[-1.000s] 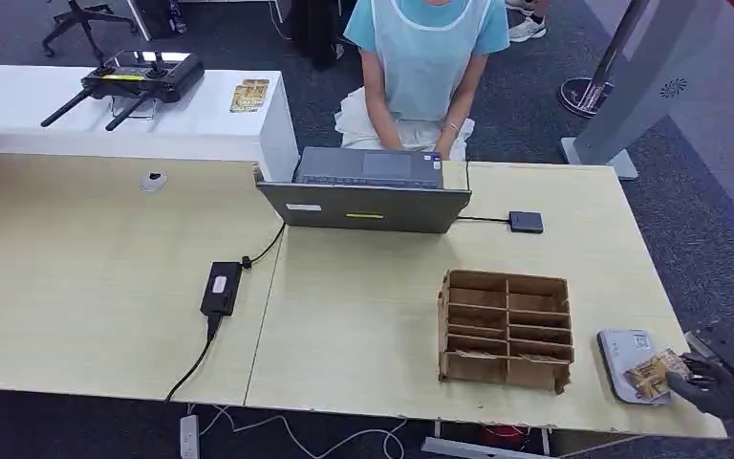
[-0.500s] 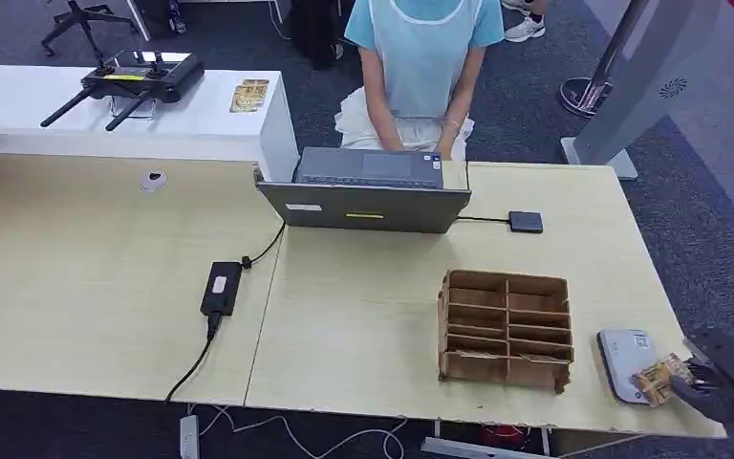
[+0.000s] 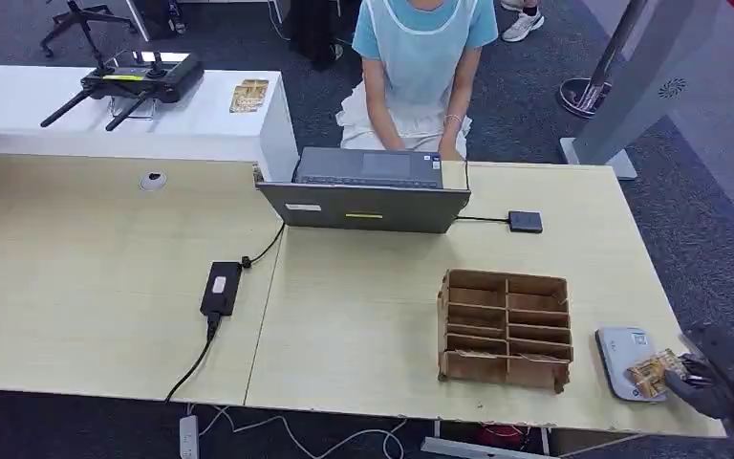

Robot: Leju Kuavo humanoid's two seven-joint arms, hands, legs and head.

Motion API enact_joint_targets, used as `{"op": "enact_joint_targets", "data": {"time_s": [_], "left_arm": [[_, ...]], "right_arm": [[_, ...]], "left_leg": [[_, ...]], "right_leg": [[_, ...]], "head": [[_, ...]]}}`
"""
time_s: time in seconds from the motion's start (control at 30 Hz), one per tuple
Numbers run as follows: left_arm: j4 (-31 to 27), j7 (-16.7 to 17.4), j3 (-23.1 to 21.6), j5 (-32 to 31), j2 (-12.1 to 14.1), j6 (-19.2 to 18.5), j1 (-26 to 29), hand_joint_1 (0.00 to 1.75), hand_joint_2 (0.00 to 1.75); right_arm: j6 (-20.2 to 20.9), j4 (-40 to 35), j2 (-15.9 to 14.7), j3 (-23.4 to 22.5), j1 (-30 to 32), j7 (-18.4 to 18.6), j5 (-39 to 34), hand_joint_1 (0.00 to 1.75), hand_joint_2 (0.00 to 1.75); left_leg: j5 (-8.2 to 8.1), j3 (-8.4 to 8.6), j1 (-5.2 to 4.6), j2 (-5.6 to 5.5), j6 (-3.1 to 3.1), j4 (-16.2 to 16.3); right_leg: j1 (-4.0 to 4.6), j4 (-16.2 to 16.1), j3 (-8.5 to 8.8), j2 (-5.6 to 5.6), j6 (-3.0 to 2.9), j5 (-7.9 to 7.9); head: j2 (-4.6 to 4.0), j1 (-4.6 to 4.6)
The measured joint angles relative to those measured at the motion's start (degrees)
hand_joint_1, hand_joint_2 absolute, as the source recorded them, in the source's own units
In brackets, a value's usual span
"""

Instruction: Pass the card to the sensor for recognition and then transmit it.

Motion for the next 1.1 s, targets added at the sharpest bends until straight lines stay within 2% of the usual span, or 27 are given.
{"op": "enact_joint_targets", "data": {"time_s": [0.43,0.67,0.97,1.1], "left_arm": [[0.0,-0.1,0.0,0.5,0.0,0.0,0.0,0.00,0.00],[0.0,-0.4,0.0,0.9,0.1,0.0,0.0,0.00,0.00],[0.0,-0.9,0.0,0.9,0.2,0.0,0.1,0.00,0.00],[0.0,-1.0,0.0,0.9,0.2,0.0,0.0,0.00,0.00]], "right_arm": [[0.0,-0.2,0.2,-2.1,-0.4,-0.7,-0.4,1.75,1.75],[1.8,-3.7,-0.9,-4.7,-1.4,-1.4,-2.3,1.75,1.75],[2.6,-7.2,-2.8,-5.4,-4.9,-2.2,-3.2,1.75,1.75],[2.4,-8.2,-3.4,-4.8,-8.7,-2.3,-2.5,1.75,1.75]], "left_leg": [[0.00,-0.02,0.00,0.00,0.00,0.0],[0.00,-0.01,0.00,0.01,0.00,0.0],[0.00,-0.05,0.00,0.01,0.00,0.0],[0.00,0.01,-0.01,0.13,0.00,0.0]], "right_leg": [[0.00,0.0,0.00,0.00,0.00,0.00],[0.00,0.0,0.00,0.00,0.00,0.00],[-0.01,0.0,0.00,-0.01,0.00,0.00],[-0.01,0.0,-0.01,0.10,0.00,0.01]], "head": [[0.00,0.00],[-0.02,0.00],[0.00,0.00],[-0.02,0.02]]}}
